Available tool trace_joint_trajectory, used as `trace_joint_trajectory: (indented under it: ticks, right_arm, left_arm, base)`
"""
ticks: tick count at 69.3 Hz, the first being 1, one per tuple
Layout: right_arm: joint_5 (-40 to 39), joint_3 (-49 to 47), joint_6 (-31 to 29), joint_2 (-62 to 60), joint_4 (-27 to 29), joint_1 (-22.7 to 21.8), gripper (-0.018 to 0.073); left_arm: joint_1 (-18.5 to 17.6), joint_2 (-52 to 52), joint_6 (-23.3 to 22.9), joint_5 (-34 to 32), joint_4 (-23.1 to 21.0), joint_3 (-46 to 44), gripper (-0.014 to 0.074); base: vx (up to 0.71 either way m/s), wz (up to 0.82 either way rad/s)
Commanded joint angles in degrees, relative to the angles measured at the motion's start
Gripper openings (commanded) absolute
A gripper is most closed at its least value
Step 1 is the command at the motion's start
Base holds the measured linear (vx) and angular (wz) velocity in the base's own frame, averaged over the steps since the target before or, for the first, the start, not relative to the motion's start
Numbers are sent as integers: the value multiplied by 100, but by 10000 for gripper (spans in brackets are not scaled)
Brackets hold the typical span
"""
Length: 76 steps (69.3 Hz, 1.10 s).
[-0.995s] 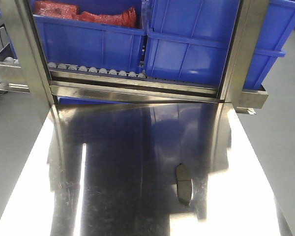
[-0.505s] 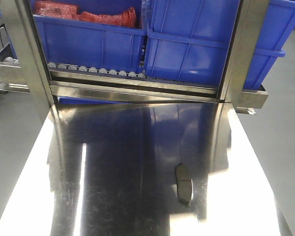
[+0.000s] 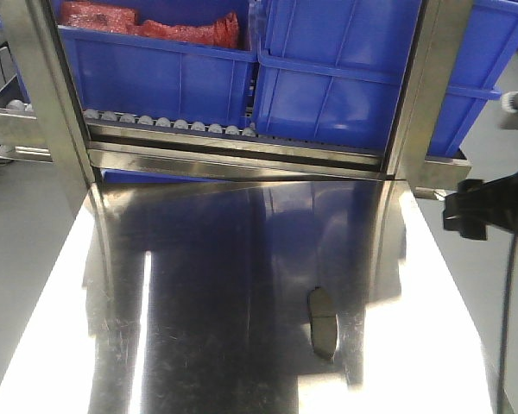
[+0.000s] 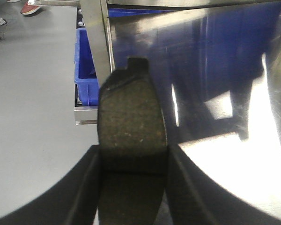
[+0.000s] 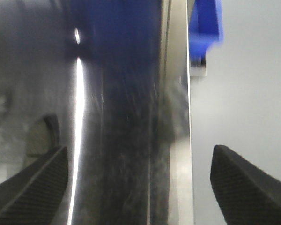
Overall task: Move and align brake pads A on conveyor
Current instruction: 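Lower the open right gripper over the remaining brake pad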
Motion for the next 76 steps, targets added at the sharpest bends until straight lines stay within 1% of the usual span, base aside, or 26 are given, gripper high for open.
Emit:
trace_joint_trajectory:
  ticks: [1,8,16,22,38,45,54,60,68,76]
  right_arm:
    - [236,-432,130,427,-36,-23,589]
    - [502,-571,130,884,7,-6,589]
    - [612,-577,136,1233,-5,208,589]
    - [611,-577,251,1461,-36,479,589]
    - [450,-608,847,2038,-36,1320,589]
    - [555,-815,959,2316,-36,1671,589]
    - [718,-1226,1239,2643,-36,2003,589]
    - [741,-1483,1435,2811,-36,2131,589]
    - [844,-1695,1689,3007,-36,2139,589]
    - [962,-1700,1721,3151,-69,2139,589]
  left_arm:
    - [18,52,14,-537,12,-134,-6]
    - [18,52,14,-537,12,-134,-6]
    - [18,52,14,-537,12,-134,-6]
    - [18,52,14,-537,12,-134,-6]
    - [18,52,14,-537,12,-134,-6]
    - [18,52,14,-537,12,-134,-6]
    - [18,52,14,-537,12,-134,-6]
    - [18,52,14,-537,12,-134,-6]
    - [18,52,14,-537,12,-134,-6]
    - [18,52,14,-537,12,-134,-6]
  base:
    - [0,0]
    - [0,0]
    - [0,0]
    - [0,0]
    - [0,0]
    - [0,0]
    - [0,0]
    - [0,0]
    - [0,0]
    - [0,0]
